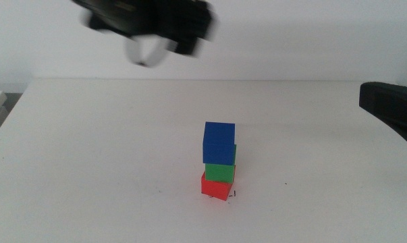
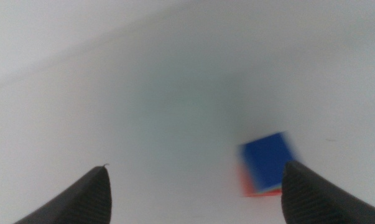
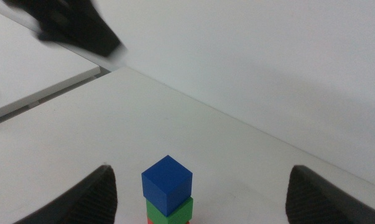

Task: Stack red cubes first, then green, then blue cubes in a specific spot.

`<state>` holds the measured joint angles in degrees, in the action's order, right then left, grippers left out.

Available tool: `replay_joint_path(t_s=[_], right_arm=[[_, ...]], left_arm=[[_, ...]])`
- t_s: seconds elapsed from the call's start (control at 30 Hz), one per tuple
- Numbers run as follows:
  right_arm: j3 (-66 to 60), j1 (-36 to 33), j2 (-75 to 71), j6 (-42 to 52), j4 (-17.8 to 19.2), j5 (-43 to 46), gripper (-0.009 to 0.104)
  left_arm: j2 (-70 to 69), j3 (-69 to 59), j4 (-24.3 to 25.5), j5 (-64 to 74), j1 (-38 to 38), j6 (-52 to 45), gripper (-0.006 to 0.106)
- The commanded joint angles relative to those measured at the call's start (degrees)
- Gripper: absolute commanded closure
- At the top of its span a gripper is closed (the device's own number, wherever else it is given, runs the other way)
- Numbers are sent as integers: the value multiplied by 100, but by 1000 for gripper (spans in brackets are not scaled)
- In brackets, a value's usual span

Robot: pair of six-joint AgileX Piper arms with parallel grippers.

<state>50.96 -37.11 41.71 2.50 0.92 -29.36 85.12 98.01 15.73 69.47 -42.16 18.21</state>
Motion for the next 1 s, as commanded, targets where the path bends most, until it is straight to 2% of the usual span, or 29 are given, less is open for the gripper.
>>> replay_joint_path(t_s=[0.0,0.1,0.17,0.3,0.4,0.63,0.97], right_arm=[[-30,49,-25,14,15,68,12],[-30,49,-25,3,15,68,12],[-30,49,-25,3,15,68,12],[-30,49,-25,3,15,68,12],[-30,49,-25,4,5,68,12],[-30,49,-25,4,5,68,12],[-30,49,-25,4,5,68,12]], left_arm=[[-652,-225,131,49,293,-572,7],[-1339,-714,42,49,925,-850,7],[-1878,-1103,-366,49,1470,-1179,7],[-2971,-2060,-1497,-342,2840,-2375,7],[-3436,-2694,-1881,-568,3601,-2575,7],[-4056,-3099,-2102,-817,3802,-2575,7],[-4218,-3110,-2026,-892,3802,-2575,7]])
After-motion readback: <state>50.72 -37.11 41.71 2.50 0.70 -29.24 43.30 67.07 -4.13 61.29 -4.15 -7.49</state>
